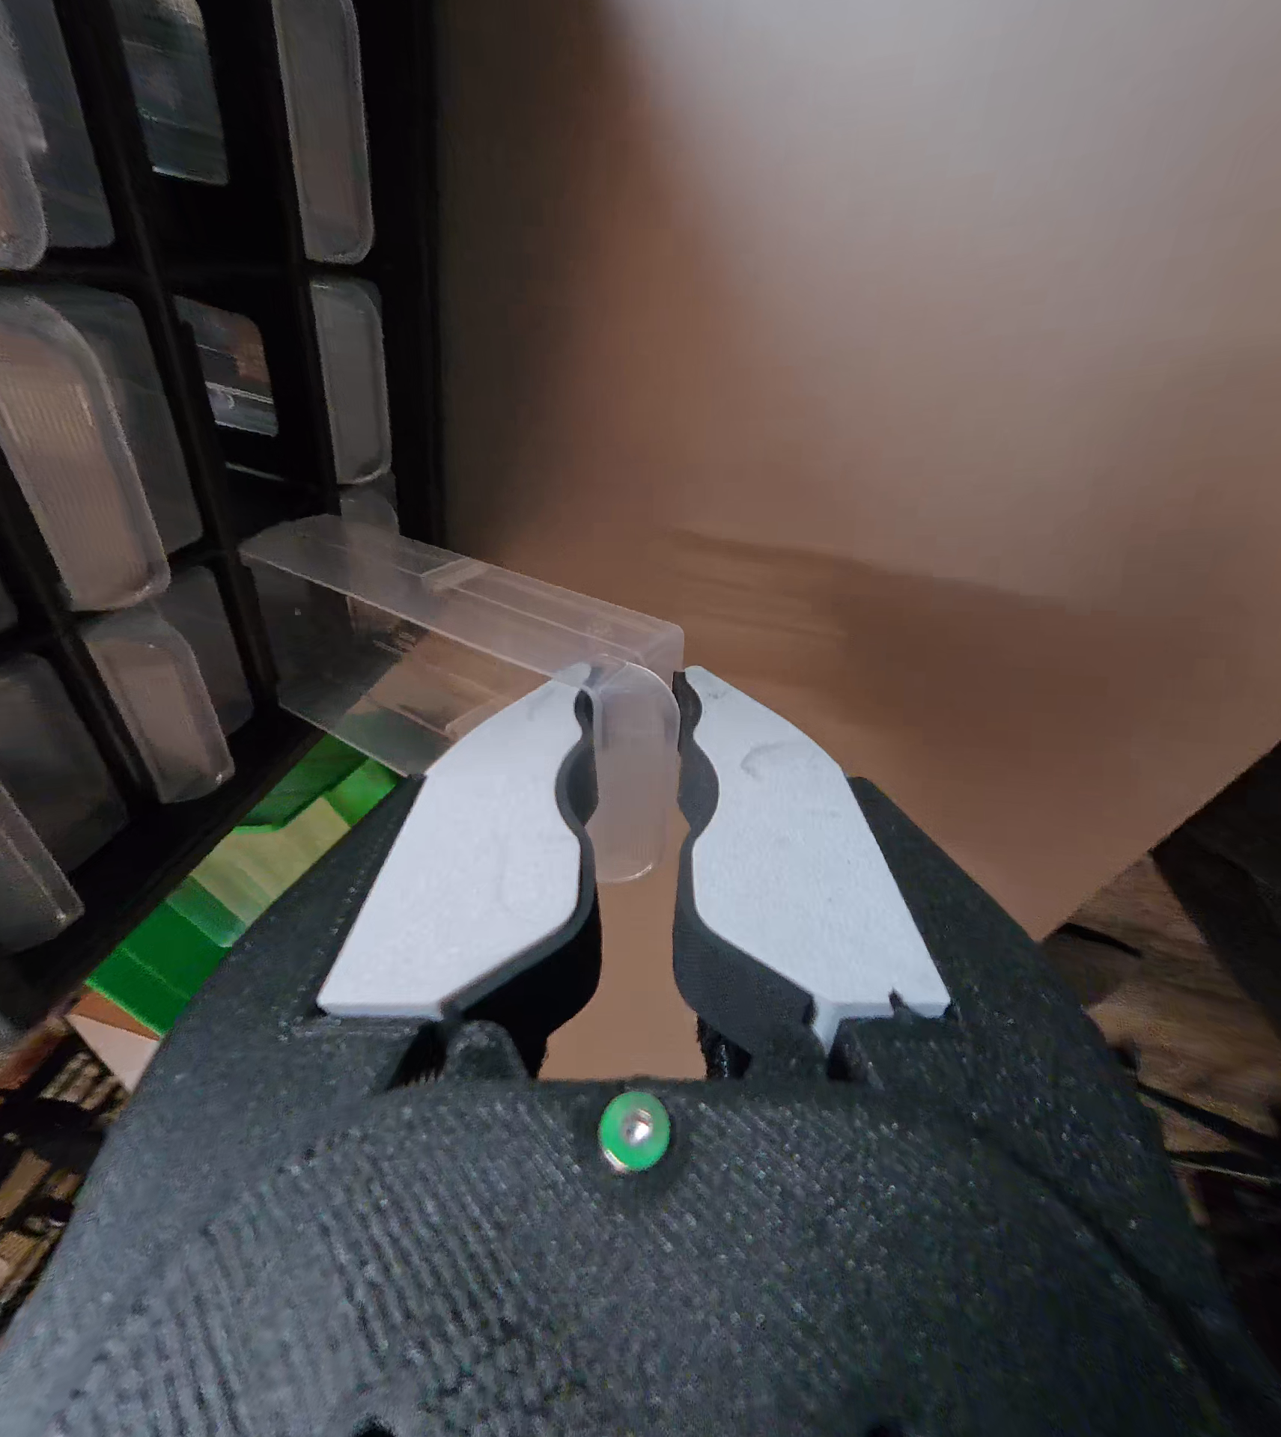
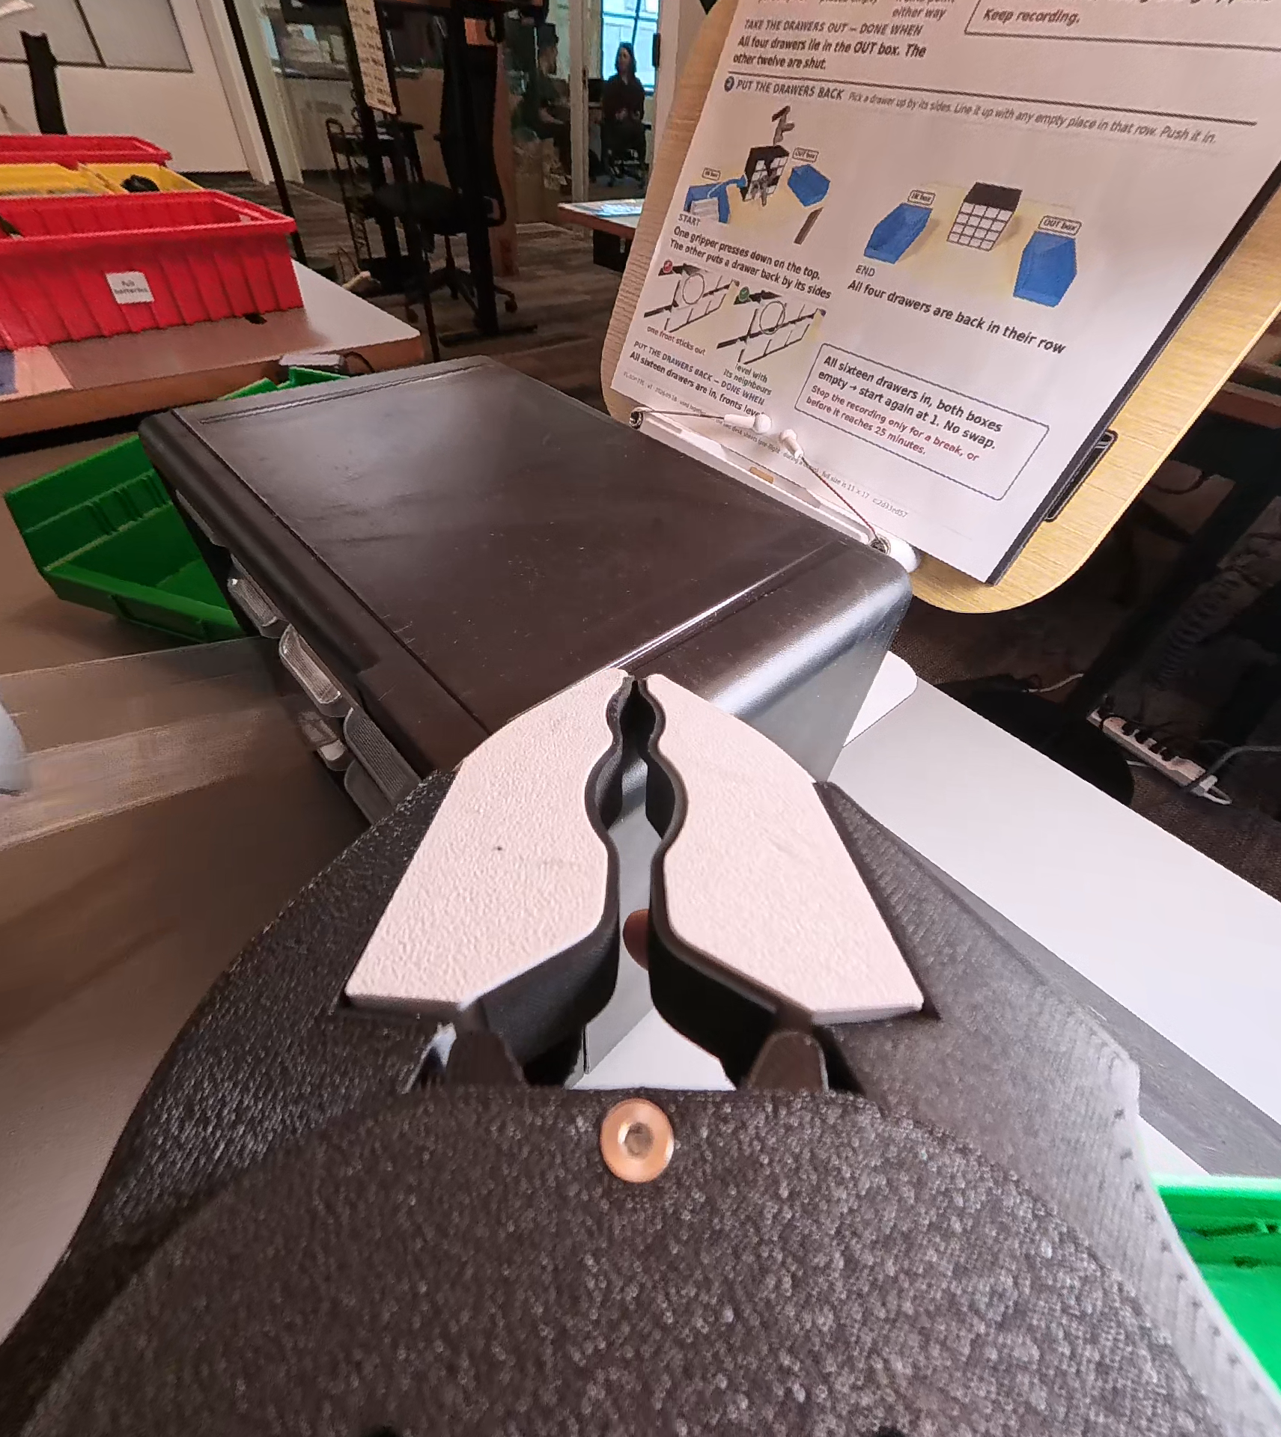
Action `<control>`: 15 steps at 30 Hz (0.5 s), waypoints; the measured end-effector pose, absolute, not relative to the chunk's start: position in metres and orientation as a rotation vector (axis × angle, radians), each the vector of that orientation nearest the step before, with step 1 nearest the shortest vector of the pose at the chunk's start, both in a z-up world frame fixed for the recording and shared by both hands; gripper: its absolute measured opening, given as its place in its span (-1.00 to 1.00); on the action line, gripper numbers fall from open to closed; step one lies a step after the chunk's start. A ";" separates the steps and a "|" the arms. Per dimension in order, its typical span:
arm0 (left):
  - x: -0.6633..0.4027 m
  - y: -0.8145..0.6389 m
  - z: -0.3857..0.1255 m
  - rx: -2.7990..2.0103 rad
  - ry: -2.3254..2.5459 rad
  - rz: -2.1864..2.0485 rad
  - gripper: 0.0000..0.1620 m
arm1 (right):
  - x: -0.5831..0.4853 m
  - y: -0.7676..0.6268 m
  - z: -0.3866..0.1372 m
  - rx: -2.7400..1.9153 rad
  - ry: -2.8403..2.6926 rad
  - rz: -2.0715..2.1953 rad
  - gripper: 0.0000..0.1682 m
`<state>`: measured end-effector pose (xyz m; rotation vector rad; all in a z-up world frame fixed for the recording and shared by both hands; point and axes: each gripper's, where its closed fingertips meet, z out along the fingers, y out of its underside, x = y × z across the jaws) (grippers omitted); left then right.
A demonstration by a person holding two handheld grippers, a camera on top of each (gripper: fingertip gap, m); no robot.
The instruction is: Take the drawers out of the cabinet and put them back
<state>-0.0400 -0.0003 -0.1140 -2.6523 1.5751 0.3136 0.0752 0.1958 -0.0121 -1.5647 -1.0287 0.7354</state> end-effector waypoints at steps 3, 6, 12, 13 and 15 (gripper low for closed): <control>-0.047 0.002 -0.123 -2.573 1.646 0.345 -0.79 | 0.075 0.196 -0.012 -1.563 -1.027 0.737 -1.00; -0.044 0.002 -0.133 -2.515 1.660 0.310 -0.81 | 0.075 0.196 -0.012 -1.562 -1.027 0.740 -1.00; -0.049 0.011 -0.155 -2.333 1.726 0.383 -0.78 | 0.075 0.196 -0.012 -1.560 -1.026 0.732 -1.00; -0.051 0.015 -0.157 -2.285 1.750 0.422 -0.76 | 0.075 0.196 -0.012 -1.561 -1.027 0.728 -1.00; -0.056 0.020 -0.160 -2.208 1.791 0.488 -0.76 | 0.075 0.196 -0.012 -1.561 -1.029 0.722 -1.00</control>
